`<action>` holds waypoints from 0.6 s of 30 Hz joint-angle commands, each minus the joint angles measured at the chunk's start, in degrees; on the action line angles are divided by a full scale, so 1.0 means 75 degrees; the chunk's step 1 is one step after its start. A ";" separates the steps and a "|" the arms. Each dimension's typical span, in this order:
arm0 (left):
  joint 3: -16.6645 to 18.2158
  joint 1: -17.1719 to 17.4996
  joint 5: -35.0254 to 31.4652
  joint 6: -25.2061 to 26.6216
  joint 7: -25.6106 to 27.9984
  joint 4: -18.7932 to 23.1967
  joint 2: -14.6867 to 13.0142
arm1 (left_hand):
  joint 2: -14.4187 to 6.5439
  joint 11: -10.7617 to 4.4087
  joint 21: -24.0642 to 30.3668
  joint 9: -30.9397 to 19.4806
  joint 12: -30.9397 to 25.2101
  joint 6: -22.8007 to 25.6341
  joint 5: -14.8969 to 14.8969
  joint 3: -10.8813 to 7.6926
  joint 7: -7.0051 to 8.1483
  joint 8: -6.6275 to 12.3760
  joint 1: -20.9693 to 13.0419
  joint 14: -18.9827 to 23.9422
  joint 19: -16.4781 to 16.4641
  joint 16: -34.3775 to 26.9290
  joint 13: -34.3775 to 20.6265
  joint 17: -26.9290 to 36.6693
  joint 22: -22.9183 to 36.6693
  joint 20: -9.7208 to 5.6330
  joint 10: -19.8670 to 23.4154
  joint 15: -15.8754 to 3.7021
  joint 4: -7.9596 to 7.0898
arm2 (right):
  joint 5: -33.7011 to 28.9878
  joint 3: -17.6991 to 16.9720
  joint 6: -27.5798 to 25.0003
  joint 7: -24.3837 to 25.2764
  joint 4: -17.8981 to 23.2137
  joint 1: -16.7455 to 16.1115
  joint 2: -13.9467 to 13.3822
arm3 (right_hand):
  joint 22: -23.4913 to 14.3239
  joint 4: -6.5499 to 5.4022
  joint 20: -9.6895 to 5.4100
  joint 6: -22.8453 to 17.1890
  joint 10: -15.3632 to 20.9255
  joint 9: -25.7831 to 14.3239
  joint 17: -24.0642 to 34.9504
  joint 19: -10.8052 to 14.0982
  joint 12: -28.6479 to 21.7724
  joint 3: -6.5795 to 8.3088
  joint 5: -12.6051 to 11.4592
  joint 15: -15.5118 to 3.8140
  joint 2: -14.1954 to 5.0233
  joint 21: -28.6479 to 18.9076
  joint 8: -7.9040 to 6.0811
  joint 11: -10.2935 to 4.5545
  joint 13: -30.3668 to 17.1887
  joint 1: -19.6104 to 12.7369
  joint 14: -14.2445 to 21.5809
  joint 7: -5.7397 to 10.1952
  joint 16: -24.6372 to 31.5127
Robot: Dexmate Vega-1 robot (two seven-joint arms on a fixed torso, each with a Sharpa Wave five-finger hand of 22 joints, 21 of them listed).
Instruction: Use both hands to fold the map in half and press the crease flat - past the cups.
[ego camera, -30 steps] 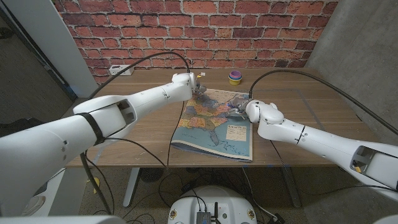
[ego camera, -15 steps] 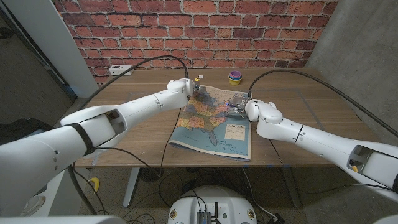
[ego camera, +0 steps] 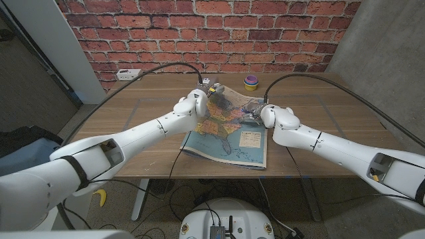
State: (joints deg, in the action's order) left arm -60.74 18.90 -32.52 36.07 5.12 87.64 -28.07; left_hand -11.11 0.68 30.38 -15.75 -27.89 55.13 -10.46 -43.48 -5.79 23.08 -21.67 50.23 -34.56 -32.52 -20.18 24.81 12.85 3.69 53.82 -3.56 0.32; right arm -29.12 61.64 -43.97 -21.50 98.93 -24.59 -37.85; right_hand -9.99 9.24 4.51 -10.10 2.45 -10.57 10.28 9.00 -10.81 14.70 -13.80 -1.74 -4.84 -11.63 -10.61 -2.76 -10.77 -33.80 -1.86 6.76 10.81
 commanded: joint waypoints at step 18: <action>-0.0794 -0.0634 -0.1613 0.1476 -0.1984 -0.0899 0.0791 | 0.0061 0.0028 0.1622 -0.0955 -0.1100 0.0501 -0.0133 -0.0183 -0.0092 0.0513 -0.0300 0.0532 -0.0517 -0.0705 -0.1761 0.0857 0.0327 -0.0391 0.0299 -0.0166 0.0301 | 0.0067 -0.0033 0.0165 -0.0025 -0.0316 0.0093 0.0139 | -0.0017 -0.0038 -0.0008 0.0005 0.0001 -0.0024 0.0009 0.0063 -0.0042 -0.0005 -0.0051 0.0008 0.0041 -0.0002 -0.0031 -0.0003 -0.0027 -0.0090 -0.0004 -0.0006 0.0027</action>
State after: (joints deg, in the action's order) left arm -63.00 17.95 -42.23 42.88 -1.59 87.09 -25.55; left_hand -10.74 0.72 42.60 -22.98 -36.14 59.20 -11.29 -44.21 -6.45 27.14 -24.43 54.77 -38.95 -38.11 -33.20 31.12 15.42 0.76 56.32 -4.97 2.63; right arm -28.97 61.54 -43.01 -21.83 97.32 -24.03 -37.08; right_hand -10.01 9.24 4.51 -10.10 2.45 -10.56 10.28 8.99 -10.81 14.71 -13.79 -1.74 -4.60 -11.19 -10.59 -2.76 -10.77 -34.03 -1.86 6.77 10.81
